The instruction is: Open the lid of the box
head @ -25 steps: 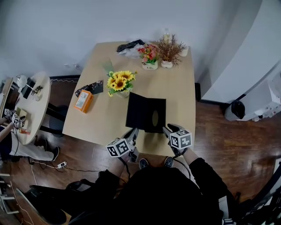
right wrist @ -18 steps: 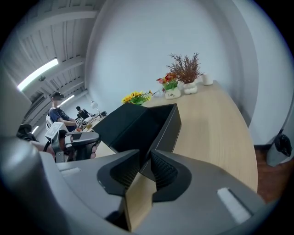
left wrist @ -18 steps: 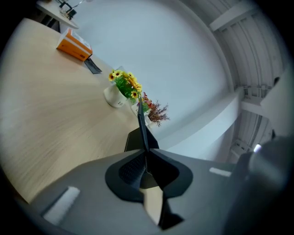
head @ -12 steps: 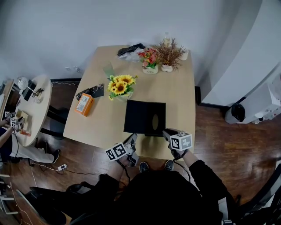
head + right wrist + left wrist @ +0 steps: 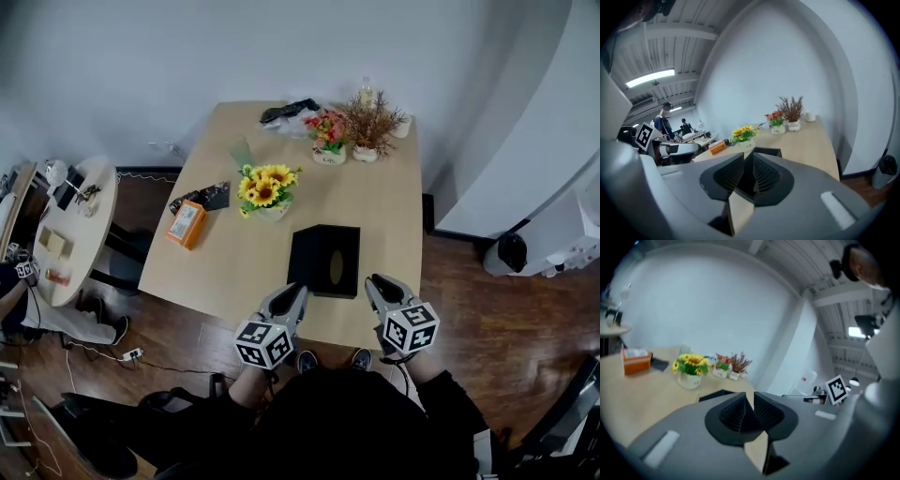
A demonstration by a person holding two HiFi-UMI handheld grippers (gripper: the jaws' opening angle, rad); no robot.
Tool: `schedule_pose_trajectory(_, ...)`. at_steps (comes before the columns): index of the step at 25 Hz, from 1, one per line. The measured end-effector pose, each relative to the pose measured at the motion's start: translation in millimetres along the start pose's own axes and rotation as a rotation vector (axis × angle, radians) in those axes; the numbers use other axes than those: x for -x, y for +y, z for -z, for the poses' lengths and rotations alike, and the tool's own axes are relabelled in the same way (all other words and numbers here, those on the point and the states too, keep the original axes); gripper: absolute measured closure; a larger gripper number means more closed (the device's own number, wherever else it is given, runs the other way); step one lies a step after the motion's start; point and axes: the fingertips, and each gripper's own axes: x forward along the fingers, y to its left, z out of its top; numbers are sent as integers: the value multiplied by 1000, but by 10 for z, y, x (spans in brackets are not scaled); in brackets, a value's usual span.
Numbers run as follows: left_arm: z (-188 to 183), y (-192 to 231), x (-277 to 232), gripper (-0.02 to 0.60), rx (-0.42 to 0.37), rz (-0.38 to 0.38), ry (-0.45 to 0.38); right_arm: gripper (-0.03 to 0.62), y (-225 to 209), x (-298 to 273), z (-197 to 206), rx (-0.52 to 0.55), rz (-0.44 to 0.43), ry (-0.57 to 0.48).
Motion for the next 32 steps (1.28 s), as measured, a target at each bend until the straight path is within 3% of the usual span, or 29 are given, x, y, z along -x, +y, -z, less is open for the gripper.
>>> schedule_pose_trajectory(6,-758,-724,89,548,-406,59,-129,543,329,440,-715,141,-13,-182)
schedule_pose_trajectory(9,-938,-936,185,549,-499,72,-187,545,462,634,-947,209,-14,-249)
schedule_pose_trajectory(16,-1168,-1176,469,551,-571,56,-334,545,683,1049,-1288,312,-27,-412)
schedule_pose_trajectory(21,-1093,-1207,498,563,-610,55,-325,579,746,1138,-1343,381,3,-462)
schedule_pose_trajectory(32,-1065,-1125,488,563,-567,45,-320,579,725,1115,-1339,387,18,-458)
